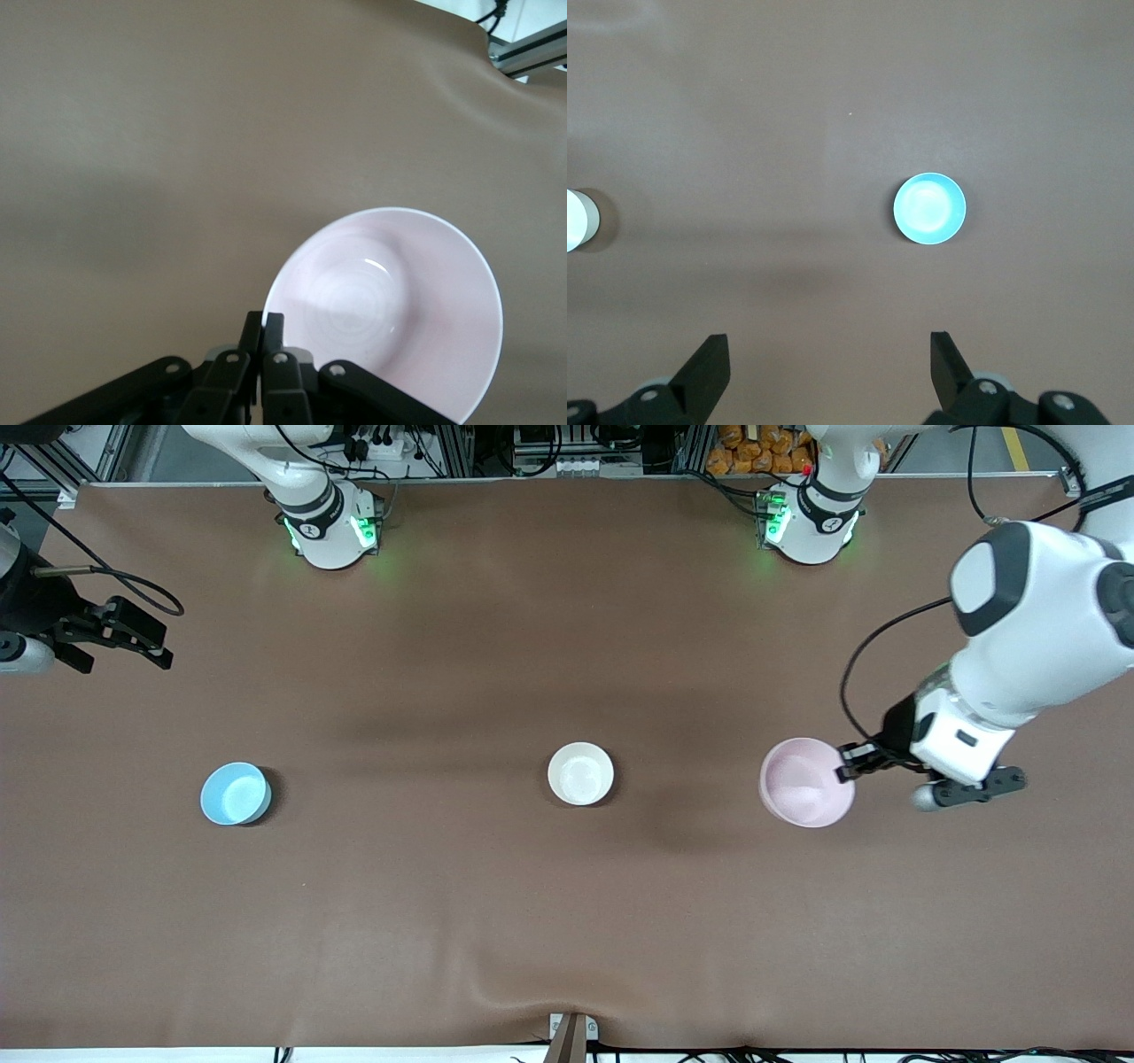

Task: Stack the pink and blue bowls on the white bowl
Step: 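Lift the pink bowl with the left gripper and carry it over the white bowl, then lower the pink bowl into the white bowl and open the left gripper, then raise the left gripper away while the right gripper grasps the blue bowl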

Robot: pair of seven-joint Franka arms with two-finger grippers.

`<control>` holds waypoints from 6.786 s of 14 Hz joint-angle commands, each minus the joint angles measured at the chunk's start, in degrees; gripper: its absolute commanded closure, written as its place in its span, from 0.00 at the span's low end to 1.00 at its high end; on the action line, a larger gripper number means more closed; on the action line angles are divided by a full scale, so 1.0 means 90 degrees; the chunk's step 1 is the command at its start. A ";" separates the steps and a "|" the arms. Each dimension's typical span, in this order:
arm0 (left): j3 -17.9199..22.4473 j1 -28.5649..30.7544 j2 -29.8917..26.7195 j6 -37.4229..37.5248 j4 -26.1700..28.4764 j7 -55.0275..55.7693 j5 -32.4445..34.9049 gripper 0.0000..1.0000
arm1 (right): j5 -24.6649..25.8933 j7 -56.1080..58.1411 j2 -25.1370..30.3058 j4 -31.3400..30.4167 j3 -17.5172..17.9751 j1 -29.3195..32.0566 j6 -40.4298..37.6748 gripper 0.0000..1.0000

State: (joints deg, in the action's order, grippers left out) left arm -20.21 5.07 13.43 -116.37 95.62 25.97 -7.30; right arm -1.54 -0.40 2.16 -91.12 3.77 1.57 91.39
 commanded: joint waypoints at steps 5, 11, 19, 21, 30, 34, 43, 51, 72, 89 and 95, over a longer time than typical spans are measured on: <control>0.0028 -0.1216 0.0694 -0.0194 -0.0254 0.1371 0.0136 1.00 | 0.0005 -0.0073 0.0043 -0.0032 -0.0135 -0.0174 -0.0008 0.00; 0.0018 -0.2193 0.1621 -0.1092 -0.0244 0.3023 0.1054 1.00 | 0.0005 -0.0073 0.0013 -0.0003 -0.0175 -0.0136 0.0041 0.00; 0.0067 -0.2887 0.2364 -0.2070 -0.0166 0.4126 0.1699 1.00 | 0.0014 -0.0034 -0.0006 -0.0013 -0.0185 -0.0107 0.0031 0.00; 0.0067 -0.2898 0.2433 -0.2275 -0.0127 0.4136 0.1699 1.00 | 0.0014 -0.0034 -0.0035 -0.0013 -0.0185 -0.0106 0.0041 0.00; 0.0067 -0.3044 0.2482 -0.2636 0.0195 0.4351 0.1699 1.00 | 0.0014 -0.0024 -0.0026 -0.0022 -0.0185 -0.0106 0.0012 0.00; 0.0077 -0.3034 0.2580 -0.2764 0.0264 0.4351 0.1699 1.00 | 0.0014 -0.0014 -0.0045 -0.0013 -0.0185 -0.0106 0.0051 0.00; 0.0087 -0.3015 0.2590 -0.2764 0.0274 0.4438 0.1699 0.00 | 0.0200 0.0025 -0.0171 0.0007 -0.0185 -0.0087 0.0070 0.00; 0.0028 -0.2060 0.0815 -0.1114 0.0127 0.3972 0.1622 0.00 | 0.0210 0.0035 -0.1323 -0.0061 -0.0263 0.0401 0.0245 0.00; 0.2182 -0.0746 -0.1433 0.2938 -0.1552 -0.1302 0.0313 0.00 | -0.0093 0.1451 -0.3404 -0.2151 -0.1044 0.0860 0.4698 0.43; 0.2948 -0.1257 -0.1805 0.3281 -0.0966 -0.2221 0.0576 0.00 | -0.0239 0.0322 -0.3131 -0.1500 -0.0888 0.0374 0.3434 1.00; 0.2929 -0.1306 -0.1707 0.3242 -0.0918 -0.2221 0.0566 0.00 | -0.1070 -0.2245 -0.2984 -0.0618 0.0340 0.0051 0.2520 1.00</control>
State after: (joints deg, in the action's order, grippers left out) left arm 6.10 -6.20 -2.22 -86.87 87.42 6.85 -3.35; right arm -10.21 -12.96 -24.84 -97.85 3.28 2.86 114.28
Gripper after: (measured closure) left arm 0.000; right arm 0.982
